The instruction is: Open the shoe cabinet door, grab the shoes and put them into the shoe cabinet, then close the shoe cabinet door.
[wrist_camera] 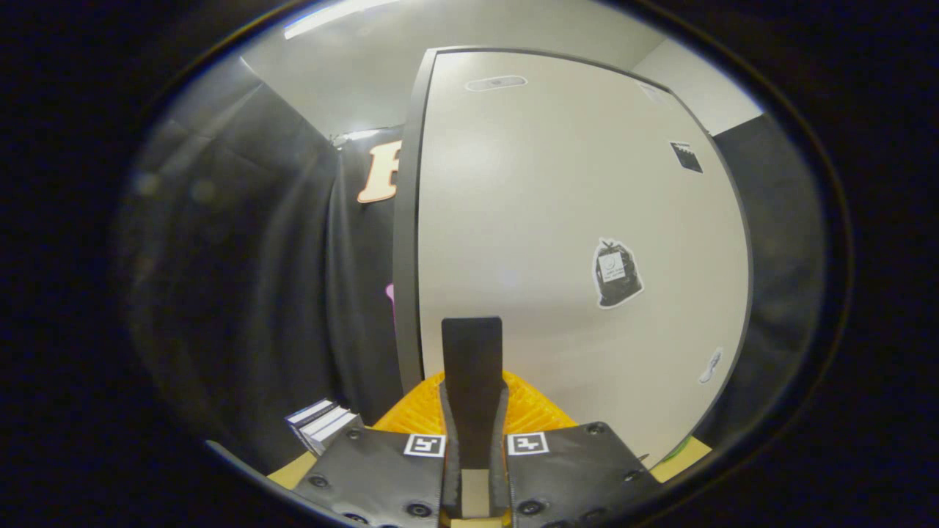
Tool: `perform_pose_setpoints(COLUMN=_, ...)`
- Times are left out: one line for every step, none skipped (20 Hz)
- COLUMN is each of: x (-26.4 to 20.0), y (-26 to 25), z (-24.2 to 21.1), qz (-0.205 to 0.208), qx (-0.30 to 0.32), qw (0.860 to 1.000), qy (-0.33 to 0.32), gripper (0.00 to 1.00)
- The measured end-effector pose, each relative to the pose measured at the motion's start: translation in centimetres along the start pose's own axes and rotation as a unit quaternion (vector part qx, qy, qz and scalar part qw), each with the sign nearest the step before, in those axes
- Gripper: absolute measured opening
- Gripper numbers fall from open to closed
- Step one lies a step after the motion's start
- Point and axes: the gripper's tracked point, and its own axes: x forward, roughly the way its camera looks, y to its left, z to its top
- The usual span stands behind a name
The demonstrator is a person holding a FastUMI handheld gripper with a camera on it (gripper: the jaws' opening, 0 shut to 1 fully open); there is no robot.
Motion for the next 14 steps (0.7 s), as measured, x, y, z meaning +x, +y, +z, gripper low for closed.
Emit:
perform_pose_setpoints(x=-0.1, y=0.0, z=0.0, qz=0.005, qx=0.000, qw=1.000, qy=-0.001, gripper=0.16)
perform_pose_setpoints(x=-0.3, y=0.0, z=0.1, qz=0.011, qx=0.000, qw=1.000, qy=-0.001, gripper=0.16)
perform_pose_setpoints(x=-0.6, y=0.1, z=0.1, qz=0.019, qx=0.001, qw=1.000, qy=0.000, gripper=0.16)
perform_pose_setpoints(x=-0.9, y=0.2, z=0.2, qz=0.026, qx=0.002, qw=1.000, qy=0.001, gripper=0.16)
perform_pose_setpoints(x=-1.3, y=0.2, z=0.2, qz=0.034, qx=0.004, qw=0.999, qy=0.002, gripper=0.16)
perform_pose_setpoints(x=-1.8, y=0.1, z=0.3, qz=0.042, qx=0.005, qw=0.999, qy=0.002, gripper=0.16)
perform_pose_setpoints(x=-2.5, y=0.0, z=0.3, qz=0.052, qx=0.005, qw=0.999, qy=0.003, gripper=0.16)
perform_pose_setpoints(x=-3.4, y=-0.2, z=0.3, qz=0.062, qx=0.008, qw=0.998, qy=0.004, gripper=0.16)
perform_pose_setpoints(x=-4.2, y=-0.4, z=0.3, qz=0.071, qx=0.012, qw=0.997, qy=0.006, gripper=0.16)
perform_pose_setpoints(x=-5.0, y=-0.6, z=0.4, qz=0.081, qx=0.015, qw=0.997, qy=0.006, gripper=0.16)
perform_pose_setpoints(x=-5.9, y=-0.8, z=0.5, qz=0.090, qx=0.017, qw=0.996, qy=0.008, gripper=0.16)
perform_pose_setpoints(x=-6.8, y=-1.0, z=0.6, qz=0.098, qx=0.018, qw=0.995, qy=0.011, gripper=0.16)
perform_pose_setpoints(x=-7.7, y=-1.4, z=0.6, qz=0.105, qx=0.017, qw=0.994, qy=0.013, gripper=0.16)
perform_pose_setpoints(x=-8.5, y=-1.7, z=0.6, qz=0.113, qx=0.014, qw=0.993, qy=0.017, gripper=0.16)
